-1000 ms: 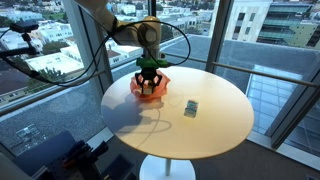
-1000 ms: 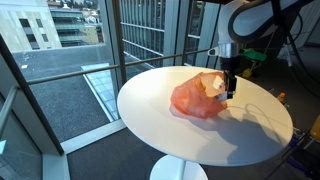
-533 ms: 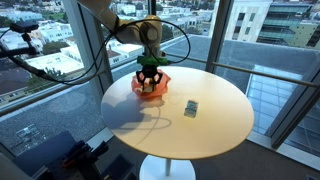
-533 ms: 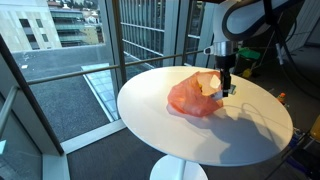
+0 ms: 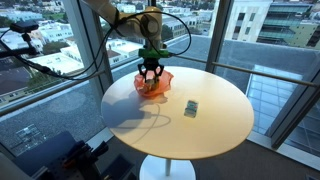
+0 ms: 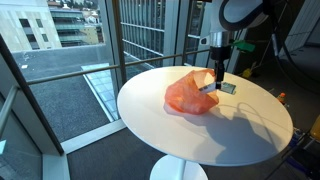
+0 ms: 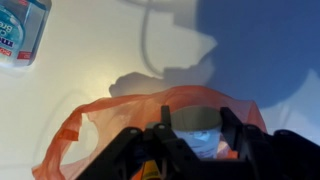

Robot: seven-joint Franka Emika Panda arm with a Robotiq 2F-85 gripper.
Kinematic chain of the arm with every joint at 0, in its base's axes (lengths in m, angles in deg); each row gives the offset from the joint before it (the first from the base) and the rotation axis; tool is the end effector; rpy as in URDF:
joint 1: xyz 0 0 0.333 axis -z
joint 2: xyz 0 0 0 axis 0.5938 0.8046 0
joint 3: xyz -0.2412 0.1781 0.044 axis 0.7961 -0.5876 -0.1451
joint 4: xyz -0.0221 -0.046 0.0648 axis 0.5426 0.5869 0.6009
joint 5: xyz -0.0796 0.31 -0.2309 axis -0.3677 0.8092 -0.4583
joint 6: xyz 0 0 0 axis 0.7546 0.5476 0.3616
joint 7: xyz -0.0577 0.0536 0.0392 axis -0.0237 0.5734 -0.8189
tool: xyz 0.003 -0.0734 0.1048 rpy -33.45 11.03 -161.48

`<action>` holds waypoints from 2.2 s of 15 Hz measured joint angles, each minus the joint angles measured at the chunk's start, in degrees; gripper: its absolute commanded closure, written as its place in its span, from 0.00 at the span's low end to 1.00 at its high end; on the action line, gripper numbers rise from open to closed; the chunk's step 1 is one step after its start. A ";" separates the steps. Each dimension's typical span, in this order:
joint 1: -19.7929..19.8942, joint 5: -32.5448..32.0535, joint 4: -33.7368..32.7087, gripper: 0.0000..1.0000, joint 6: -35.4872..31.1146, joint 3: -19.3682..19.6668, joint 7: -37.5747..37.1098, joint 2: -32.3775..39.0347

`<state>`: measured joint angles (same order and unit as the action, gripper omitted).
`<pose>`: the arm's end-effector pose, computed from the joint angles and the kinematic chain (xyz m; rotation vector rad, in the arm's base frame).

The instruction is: Put the white container in the orange plastic bag

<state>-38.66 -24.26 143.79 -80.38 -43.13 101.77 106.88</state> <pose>0.6283 0.0754 0.2859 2.9169 1.1110 -0.3092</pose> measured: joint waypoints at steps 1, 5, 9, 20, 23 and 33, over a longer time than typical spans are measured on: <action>0.00 0.00 -0.30 0.52 0.00 -0.01 -0.09 0.09; 0.00 0.09 -1.06 0.47 -0.91 -0.09 -0.26 0.67; 0.00 0.13 -1.08 0.45 -4.30 -0.32 -0.31 1.75; 0.03 0.14 -1.22 0.00 -8.59 -0.58 -1.09 2.68; 0.53 0.14 -1.11 0.00 -8.58 -0.52 -2.22 2.39; 8.73 5.51 8.52 0.00 -8.57 1.88 -1.86 -6.08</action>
<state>-29.93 -18.76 152.30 -88.95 -41.25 99.91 100.81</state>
